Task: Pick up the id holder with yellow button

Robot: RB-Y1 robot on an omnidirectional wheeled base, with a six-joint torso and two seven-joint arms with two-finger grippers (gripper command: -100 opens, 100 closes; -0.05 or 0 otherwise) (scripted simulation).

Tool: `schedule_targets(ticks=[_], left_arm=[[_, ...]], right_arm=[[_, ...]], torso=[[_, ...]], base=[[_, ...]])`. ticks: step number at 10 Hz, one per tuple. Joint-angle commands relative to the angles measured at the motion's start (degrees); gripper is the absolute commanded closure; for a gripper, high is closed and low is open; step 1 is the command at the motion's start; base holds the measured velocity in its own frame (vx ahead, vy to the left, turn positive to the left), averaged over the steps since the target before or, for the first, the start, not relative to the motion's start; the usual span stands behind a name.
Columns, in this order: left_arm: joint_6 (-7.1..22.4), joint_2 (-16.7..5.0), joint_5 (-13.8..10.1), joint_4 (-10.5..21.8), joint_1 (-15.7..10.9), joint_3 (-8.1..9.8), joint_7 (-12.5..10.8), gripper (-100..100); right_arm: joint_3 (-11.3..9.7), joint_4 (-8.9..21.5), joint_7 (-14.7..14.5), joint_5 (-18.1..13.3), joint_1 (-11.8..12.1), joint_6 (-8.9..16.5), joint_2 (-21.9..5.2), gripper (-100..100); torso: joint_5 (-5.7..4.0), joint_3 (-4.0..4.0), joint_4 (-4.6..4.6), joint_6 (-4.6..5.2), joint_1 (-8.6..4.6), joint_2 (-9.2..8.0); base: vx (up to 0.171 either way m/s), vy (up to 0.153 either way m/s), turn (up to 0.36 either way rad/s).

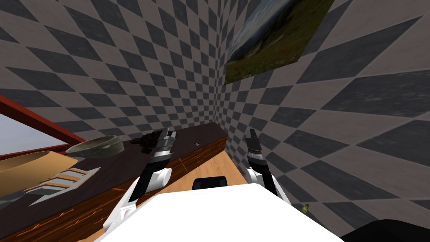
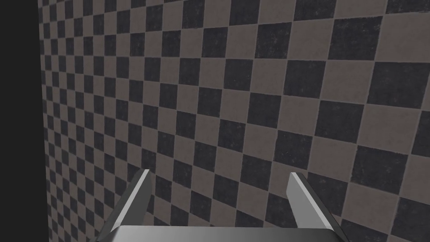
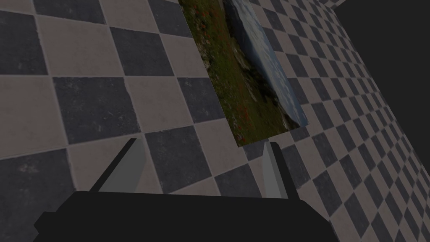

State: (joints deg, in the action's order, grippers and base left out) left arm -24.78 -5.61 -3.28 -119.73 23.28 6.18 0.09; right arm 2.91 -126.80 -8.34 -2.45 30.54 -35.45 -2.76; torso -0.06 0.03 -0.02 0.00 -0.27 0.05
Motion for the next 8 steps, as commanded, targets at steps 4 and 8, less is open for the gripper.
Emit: schedule_targets(ticks=[4, 8], left_arm=[[3.5, -1.0, -0.5, 6.2, -2.9, 1.09, -2.1, -100], [6.1, -1.6, -1.0, 12.1, -5.6, 2.09, -4.0, -100]], right_arm=[[0.0, 0.0, 0.0, 0.0, 0.0, 0.0, 0.0, 0], [0.0, 0.0, 0.0, 0.0, 0.0, 0.0, 0.0, 0]], torso=[[0.0, -0.01, 0.01, 0.0, 0.01, -0.01], [0.0, 0.02, 0.0, 0.0, 0.04, 0.04]], base=[[0.01, -0.07, -0.01], [0.018, -0.059, -0.007]])
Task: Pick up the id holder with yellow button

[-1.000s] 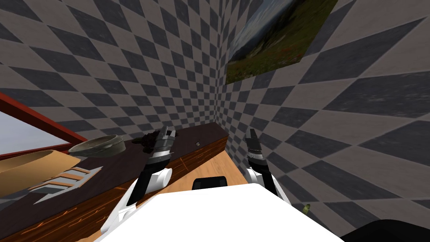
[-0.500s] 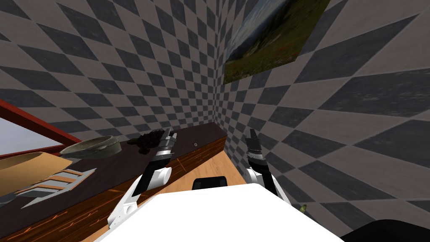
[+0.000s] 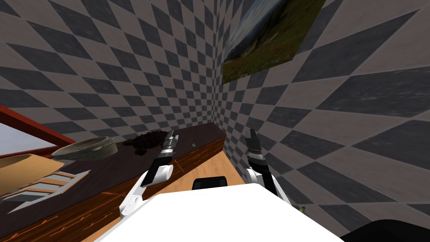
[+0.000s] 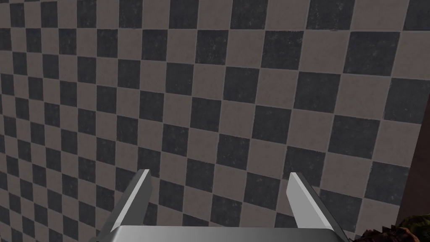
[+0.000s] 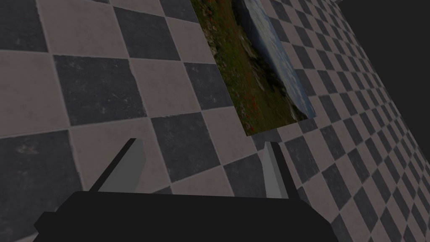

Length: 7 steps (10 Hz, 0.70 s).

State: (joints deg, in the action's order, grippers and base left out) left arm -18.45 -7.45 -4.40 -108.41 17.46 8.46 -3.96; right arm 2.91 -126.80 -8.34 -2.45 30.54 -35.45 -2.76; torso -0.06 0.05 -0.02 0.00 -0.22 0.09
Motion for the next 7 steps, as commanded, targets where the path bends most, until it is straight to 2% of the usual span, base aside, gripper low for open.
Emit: schedule_targets(ticks=[1, 2, 4, 5, 6, 7], left_arm=[[1.0, 0.0, -0.2, 2.9, -1.2, 0.33, -1.0, -100], [1.0, 0.0, -0.2, 3.9, -1.2, 0.33, -1.0, -100], [3.6, -0.3, -1.1, 8.9, -4.3, 1.38, -3.3, -100], [3.6, -0.3, -1.1, 10.4, -4.3, 1.38, -3.3, -100], [4.8, -0.5, -1.5, 12.3, -5.9, 1.91, -4.5, -100], [4.8, -0.5, -1.5, 13.8, -5.9, 1.91, -4.5, -100]], right_arm=[[0.0, 0.0, 0.0, 0.0, 0.0, 0.0, 0.0, 0], [0.0, 0.0, 0.0, 0.0, 0.0, 0.0, 0.0, 0], [0.0, 0.0, 0.0, 0.0, 0.0, 0.0, 0.0, 0], [0.0, 0.0, 0.0, 0.0, 0.0, 0.0, 0.0, 0], [0.0, 0.0, 0.0, 0.0, 0.0, 0.0, 0.0, 0], [0.0, 0.0, 0.0, 0.0, 0.0, 0.0, 0.0, 0]], torso=[[0.0, 0.0, 0.0, 0.0, 0.0, 0.0], [0.0, 0.0, 0.0, 0.0, -0.02, 0.0], [0.0, 0.0, 0.0, 0.0, -0.02, 0.01], [-0.02, 0.02, -0.01, 0.0, -0.12, 0.04], [-0.02, 0.03, -0.01, -0.01, -0.06, 0.06], [-0.01, 0.04, -0.01, 0.0, -0.04, 0.08]], base=[[0.023, -0.066, -0.009], [0.02, -0.057, 0.0], [0.027, -0.082, -0.007], [0.04, -0.076, 0.004], [0.04, -0.069, 0.002], [0.026, -0.051, -0.002]])
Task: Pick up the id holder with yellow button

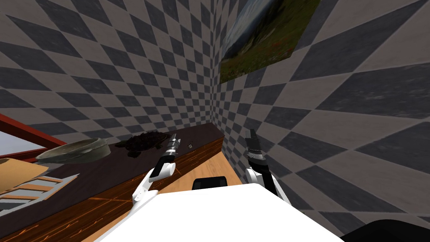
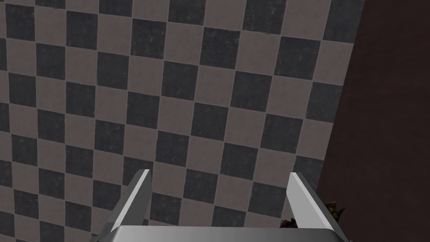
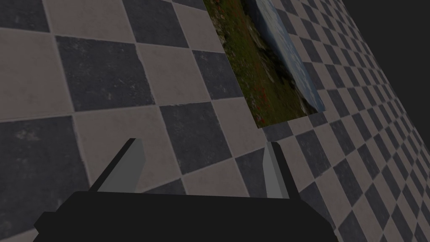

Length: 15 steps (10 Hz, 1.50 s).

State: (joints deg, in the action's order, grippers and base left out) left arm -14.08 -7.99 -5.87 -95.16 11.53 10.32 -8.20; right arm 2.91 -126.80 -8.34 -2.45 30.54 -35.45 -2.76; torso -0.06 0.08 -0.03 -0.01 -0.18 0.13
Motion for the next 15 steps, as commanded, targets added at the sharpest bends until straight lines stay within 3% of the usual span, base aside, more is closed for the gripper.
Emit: schedule_targets(ticks=[1, 4, 5, 12, 14, 15], left_arm=[[1.6, 0.0, -0.6, 2.9, -1.6, 0.58, -1.5, -100], [2.8, -0.1, -1.1, 7.4, -3.3, 1.11, -2.7, -100], [2.8, -0.1, -1.1, 7.6, -3.3, 1.11, -2.7, -100], [6.8, -0.3, -3.7, 20.5, -10.4, 3.15, -8.0, -100], [6.8, -0.3, -3.7, 22.0, -10.4, 3.15, -8.0, -100], [7.7, -0.4, -4.4, 23.5, -12.2, 3.64, -9.3, -100]], right_arm=[[0.0, 0.0, 0.0, 0.0, 0.0, 0.0, 0.0, 0], [0.0, 0.0, 0.0, 0.0, 0.0, 0.0, 0.0, 0], [0.0, 0.0, 0.0, 0.0, 0.0, 0.0, 0.0, 0], [0.0, 0.0, 0.0, 0.0, 0.0, 0.0, 0.0, 0], [0.0, 0.0, 0.0, 0.0, 0.0, 0.0, 0.0, 0], [0.0, 0.0, 0.0, 0.0, 0.0, 0.0, 0.0, 0]], torso=[[0.0, 0.0, 0.0, 0.0, 0.0, 0.0], [0.0, 0.02, 0.0, 0.01, -0.01, 0.05], [0.01, 0.01, -0.01, -0.01, 0.02, 0.01], [0.01, 0.01, -0.01, -0.01, 0.08, 0.02], [0.01, 0.03, -0.01, -0.01, 0.09, 0.05], [0.03, -0.02, 0.01, -0.01, 0.14, -0.04]], base=[[0.036, -0.058, 0.0], [0.038, -0.049, 0.004], [0.009, -0.015, 0.003], [0.042, -0.039, 0.009], [0.031, -0.023, 0.007], [0.038, -0.027, 0.023]])
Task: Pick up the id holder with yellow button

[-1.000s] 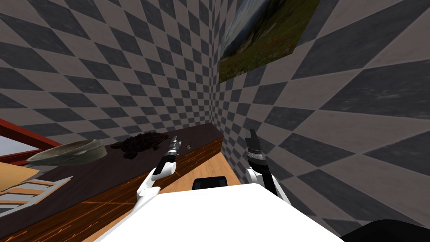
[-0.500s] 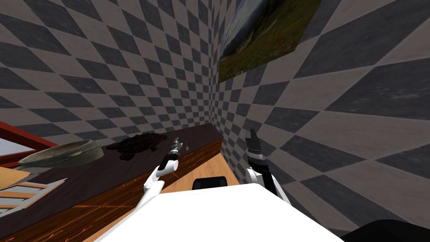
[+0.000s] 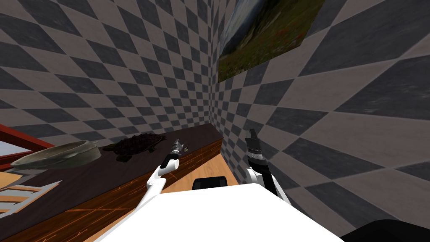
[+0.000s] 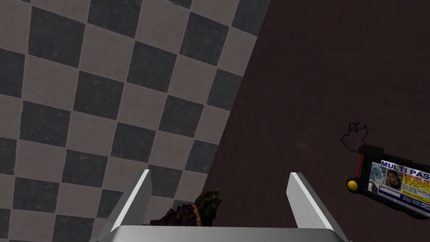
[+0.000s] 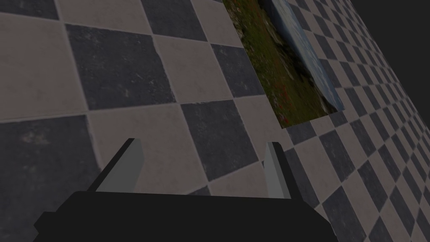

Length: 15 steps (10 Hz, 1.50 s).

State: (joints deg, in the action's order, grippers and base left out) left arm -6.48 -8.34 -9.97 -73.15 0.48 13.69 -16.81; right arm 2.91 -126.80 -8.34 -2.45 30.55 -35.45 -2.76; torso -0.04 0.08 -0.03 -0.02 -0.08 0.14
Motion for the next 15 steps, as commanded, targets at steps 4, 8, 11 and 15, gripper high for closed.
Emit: schedule_targets(ticks=[4, 8, 11, 15], left_arm=[[0.9, 0.0, -1.0, 7.2, -3.0, 0.74, -2.0, -100], [1.6, 0.0, -1.8, 10.8, -4.8, 1.19, -3.4, -100], [2.3, -0.1, -2.6, 14.3, -6.5, 1.63, -4.7, -100], [3.5, -0.1, -4.2, 20.0, -10.0, 2.46, -7.3, -100]], right_arm=[[0.0, 0.0, 0.0, 0.0, 0.0, 0.0, 0.0, 0], [0.0, 0.0, 0.0, 0.0, 0.0, 0.0, 0.0, 0], [0.0, 0.0, 0.0, 0.0, 0.0, 0.0, 0.0, 0], [0.0, 0.0, 0.0, 0.0, 0.0, 0.0, 0.0, 0]], torso=[[0.01, 0.0, 0.0, 0.0, 0.04, -0.01], [0.0, 0.01, -0.01, -0.01, 0.02, 0.0], [0.01, 0.01, -0.01, -0.01, 0.06, 0.0], [0.01, -0.01, -0.01, -0.01, 0.08, -0.05]], base=[[0.034, -0.018, 0.012], [0.03, -0.015, 0.01], [0.036, -0.009, 0.015], [0.041, -0.007, 0.022]])
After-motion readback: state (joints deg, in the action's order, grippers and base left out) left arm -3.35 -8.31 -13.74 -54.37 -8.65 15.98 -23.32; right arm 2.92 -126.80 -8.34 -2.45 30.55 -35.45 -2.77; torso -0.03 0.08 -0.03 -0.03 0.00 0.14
